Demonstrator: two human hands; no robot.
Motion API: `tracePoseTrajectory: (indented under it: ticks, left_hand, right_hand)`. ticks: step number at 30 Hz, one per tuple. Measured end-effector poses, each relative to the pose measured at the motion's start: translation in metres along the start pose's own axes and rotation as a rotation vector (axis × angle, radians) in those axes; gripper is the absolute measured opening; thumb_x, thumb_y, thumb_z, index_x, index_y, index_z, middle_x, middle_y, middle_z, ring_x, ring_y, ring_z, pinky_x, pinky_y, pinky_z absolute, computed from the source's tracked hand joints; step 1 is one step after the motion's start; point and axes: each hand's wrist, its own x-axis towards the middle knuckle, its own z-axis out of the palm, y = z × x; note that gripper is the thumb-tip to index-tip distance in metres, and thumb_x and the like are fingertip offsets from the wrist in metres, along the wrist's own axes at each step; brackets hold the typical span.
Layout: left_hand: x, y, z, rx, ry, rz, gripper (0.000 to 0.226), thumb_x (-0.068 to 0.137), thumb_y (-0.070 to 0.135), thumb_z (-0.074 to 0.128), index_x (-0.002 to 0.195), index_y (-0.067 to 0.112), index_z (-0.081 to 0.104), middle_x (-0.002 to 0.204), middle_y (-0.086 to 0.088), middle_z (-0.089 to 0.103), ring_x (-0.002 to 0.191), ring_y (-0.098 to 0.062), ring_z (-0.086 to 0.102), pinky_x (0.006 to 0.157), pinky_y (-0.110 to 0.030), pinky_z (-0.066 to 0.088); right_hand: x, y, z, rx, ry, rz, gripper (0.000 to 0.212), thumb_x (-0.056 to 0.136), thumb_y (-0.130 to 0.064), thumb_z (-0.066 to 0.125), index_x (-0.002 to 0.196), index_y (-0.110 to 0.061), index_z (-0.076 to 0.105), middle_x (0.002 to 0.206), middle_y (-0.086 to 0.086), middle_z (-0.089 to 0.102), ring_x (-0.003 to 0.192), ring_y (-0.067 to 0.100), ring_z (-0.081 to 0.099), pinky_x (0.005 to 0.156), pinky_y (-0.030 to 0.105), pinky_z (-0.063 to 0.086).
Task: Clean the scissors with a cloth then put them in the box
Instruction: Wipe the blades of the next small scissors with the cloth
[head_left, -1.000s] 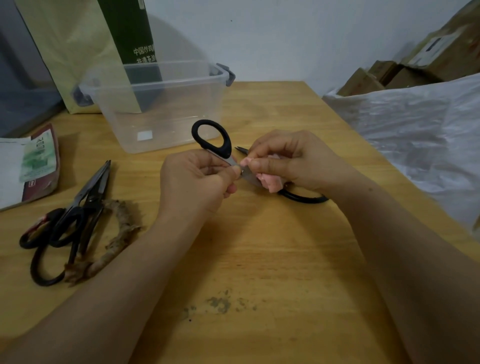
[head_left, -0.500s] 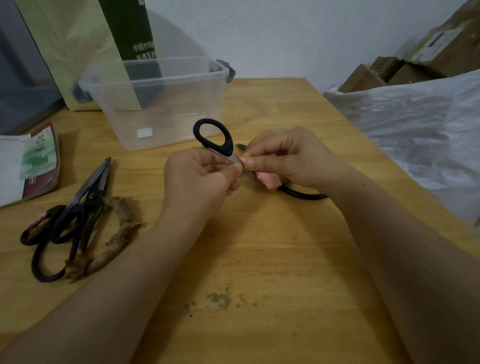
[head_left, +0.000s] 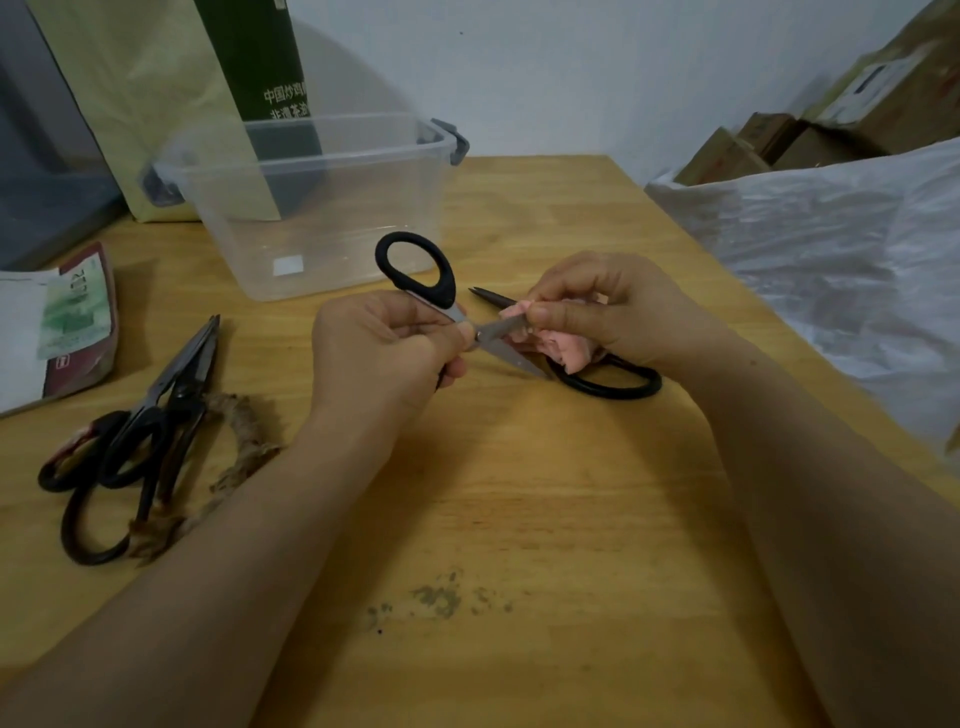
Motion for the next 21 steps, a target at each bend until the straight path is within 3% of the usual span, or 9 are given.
tracePoseTrajectory:
  ticks: [2, 5, 8, 12, 17, 21]
  left_hand:
    - [0.001, 0.0, -0.001, -0.012, 0.006, -0.004, 0.014, 0.079, 0.0, 0.071, 0.068, 0.008, 0.067, 0.056, -0.01, 0.062, 0.044, -0.008, 0.057, 0.05, -0.022, 0.052]
    - [0.0, 0.0, 0.002, -0.028, 0.005, -0.024, 0.01, 0.078, -0.001, 0.072, 0.072, 0.006, 0.067, 0.059, -0.01, 0.063, 0.045, -0.008, 0.059, 0.053, -0.024, 0.054]
    - [0.0, 0.001, 0.002, -0.039, 0.003, -0.042, 0.011, 0.077, -0.001, 0.072, 0.07, 0.006, 0.067, 0.055, -0.008, 0.062, 0.044, -0.008, 0.058, 0.051, -0.022, 0.053]
    - [0.002, 0.003, -0.003, -0.026, 0.013, -0.042, 0.012, 0.078, 0.0, 0.072, 0.068, 0.006, 0.067, 0.053, -0.01, 0.061, 0.043, -0.008, 0.056, 0.049, -0.019, 0.051]
    - [0.001, 0.003, 0.0, -0.064, 0.021, -0.074, 0.01, 0.078, -0.003, 0.071, 0.07, 0.001, 0.066, 0.055, -0.011, 0.06, 0.041, -0.008, 0.056, 0.049, -0.021, 0.052]
    - [0.003, 0.003, -0.005, -0.041, 0.01, -0.067, 0.014, 0.076, -0.001, 0.073, 0.065, 0.006, 0.067, 0.045, -0.003, 0.06, 0.043, -0.011, 0.057, 0.05, -0.021, 0.053]
  right_hand:
    - [0.001, 0.001, 0.002, -0.06, 0.027, -0.024, 0.008, 0.074, -0.043, 0.07, 0.082, -0.041, 0.071, 0.089, -0.011, 0.069, 0.094, 0.007, 0.06, 0.096, 0.045, 0.044]
    - [0.008, -0.006, 0.014, -0.137, -0.03, -0.075, 0.027, 0.068, -0.066, 0.061, 0.081, -0.046, 0.071, 0.089, -0.019, 0.067, 0.099, 0.006, 0.058, 0.101, 0.055, 0.035]
    - [0.009, -0.004, 0.01, -0.192, -0.032, -0.097, 0.04, 0.064, -0.082, 0.05, 0.085, -0.054, 0.068, 0.092, -0.025, 0.064, 0.106, 0.008, 0.055, 0.101, 0.058, 0.033]
    - [0.006, 0.007, -0.003, -0.273, 0.061, -0.064, 0.012, 0.065, -0.075, 0.047, 0.076, -0.076, 0.052, 0.095, -0.028, 0.054, 0.113, 0.017, 0.049, 0.101, 0.055, 0.034]
    - [0.011, -0.001, 0.012, -0.278, 0.005, -0.108, 0.03, 0.067, -0.074, 0.045, 0.093, -0.065, 0.055, 0.096, -0.029, 0.054, 0.116, 0.017, 0.047, 0.104, 0.054, 0.03]
    - [0.007, 0.01, -0.001, -0.277, 0.034, -0.057, 0.016, 0.064, -0.076, 0.046, 0.079, -0.075, 0.053, 0.097, -0.032, 0.054, 0.117, 0.016, 0.047, 0.105, 0.054, 0.031]
